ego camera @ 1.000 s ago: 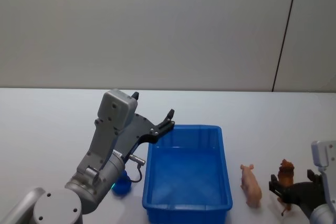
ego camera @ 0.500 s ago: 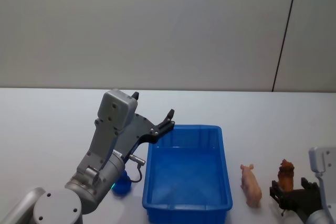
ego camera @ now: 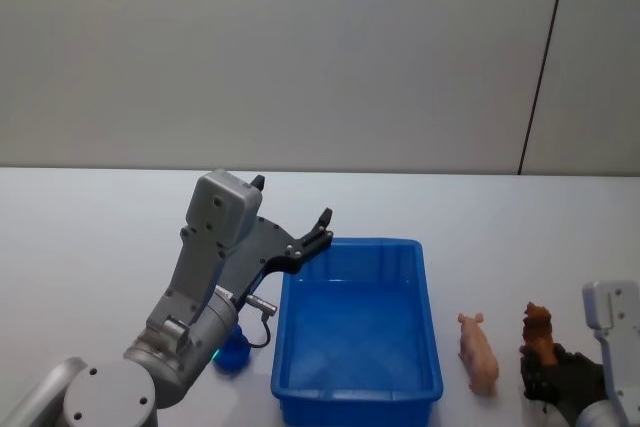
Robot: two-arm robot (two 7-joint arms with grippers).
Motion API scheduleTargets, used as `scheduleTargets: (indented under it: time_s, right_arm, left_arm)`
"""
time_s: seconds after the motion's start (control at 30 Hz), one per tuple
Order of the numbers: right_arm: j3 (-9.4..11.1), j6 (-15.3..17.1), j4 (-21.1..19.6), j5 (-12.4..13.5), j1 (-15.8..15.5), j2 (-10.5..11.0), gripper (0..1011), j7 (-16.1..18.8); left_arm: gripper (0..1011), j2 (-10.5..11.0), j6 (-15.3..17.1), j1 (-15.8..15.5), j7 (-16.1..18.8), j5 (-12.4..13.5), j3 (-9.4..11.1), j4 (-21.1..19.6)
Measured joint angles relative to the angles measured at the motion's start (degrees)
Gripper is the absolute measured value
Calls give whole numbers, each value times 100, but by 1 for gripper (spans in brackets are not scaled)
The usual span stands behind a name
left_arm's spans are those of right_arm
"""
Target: Pick up the two dolls from the table and place them into the box.
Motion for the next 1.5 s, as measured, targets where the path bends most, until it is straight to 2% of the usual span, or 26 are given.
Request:
scheduleTargets:
  time_s: [0.2, 0.5, 0.7, 1.13, 1.5]
  right_arm:
    - [14, -50, -36, -33, -3, -6, 337, 12]
    - [42, -255, -345, -173, -65, 25, 337, 24]
    - [53, -454, -572, -271, -90, 58, 337, 176]
    - [17, -748, -829, -385, -6, 73, 337, 936]
    - [-86, -820, -744, -464, 196, -21, 337, 1653]
  left_arm:
    - [1001, 0, 0, 0, 0, 0, 0, 0]
    - [1001, 0, 0, 0, 0, 0, 0, 0]
    - [1001, 0, 0, 0, 0, 0, 0, 0]
    - [1001, 0, 0, 0, 0, 0, 0, 0]
    - [1001, 0, 0, 0, 0, 0, 0, 0]
